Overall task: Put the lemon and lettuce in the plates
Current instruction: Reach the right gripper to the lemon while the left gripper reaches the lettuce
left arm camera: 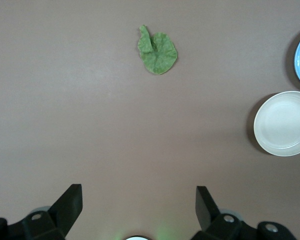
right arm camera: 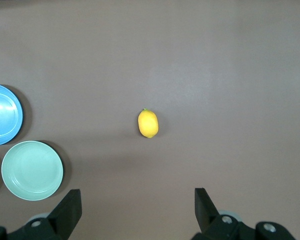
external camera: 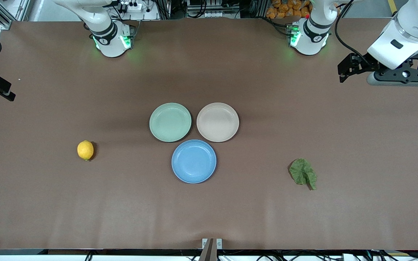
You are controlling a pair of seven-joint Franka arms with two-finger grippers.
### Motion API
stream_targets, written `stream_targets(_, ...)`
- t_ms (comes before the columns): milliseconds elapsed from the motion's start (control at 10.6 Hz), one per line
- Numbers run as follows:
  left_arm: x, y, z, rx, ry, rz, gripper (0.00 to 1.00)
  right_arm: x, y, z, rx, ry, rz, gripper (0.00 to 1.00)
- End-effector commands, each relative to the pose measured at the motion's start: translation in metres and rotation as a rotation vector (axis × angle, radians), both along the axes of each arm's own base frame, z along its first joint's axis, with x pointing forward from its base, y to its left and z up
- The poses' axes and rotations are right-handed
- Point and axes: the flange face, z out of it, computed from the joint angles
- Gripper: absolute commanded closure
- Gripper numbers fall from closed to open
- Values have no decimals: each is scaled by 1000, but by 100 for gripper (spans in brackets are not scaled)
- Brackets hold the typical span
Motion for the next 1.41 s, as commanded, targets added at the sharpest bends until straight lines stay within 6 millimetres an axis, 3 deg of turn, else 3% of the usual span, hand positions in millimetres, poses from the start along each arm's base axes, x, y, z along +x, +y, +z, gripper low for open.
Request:
stream_targets(0, -3, 3, 9, -28, -11, -11, 0, -10, 1, 3, 23, -4, -11, 0)
stream_targets(377, 4, 2, 0, -25, -1, 1, 0, -11, 1, 3, 23, 3, -11, 0)
stream_targets(754, 31, -2, -28, -36, -3, -1, 0, -10, 1, -3, 24, 15, -10, 0)
stream_targets(1036, 55, -1, -55, -47, -3, -2, 0, 1, 0, -59, 25, 39, -10, 0)
stream_targets(1319, 89, -7, -87, -28, 19, -15, 0, 15, 1, -149, 28, 37, -6, 0)
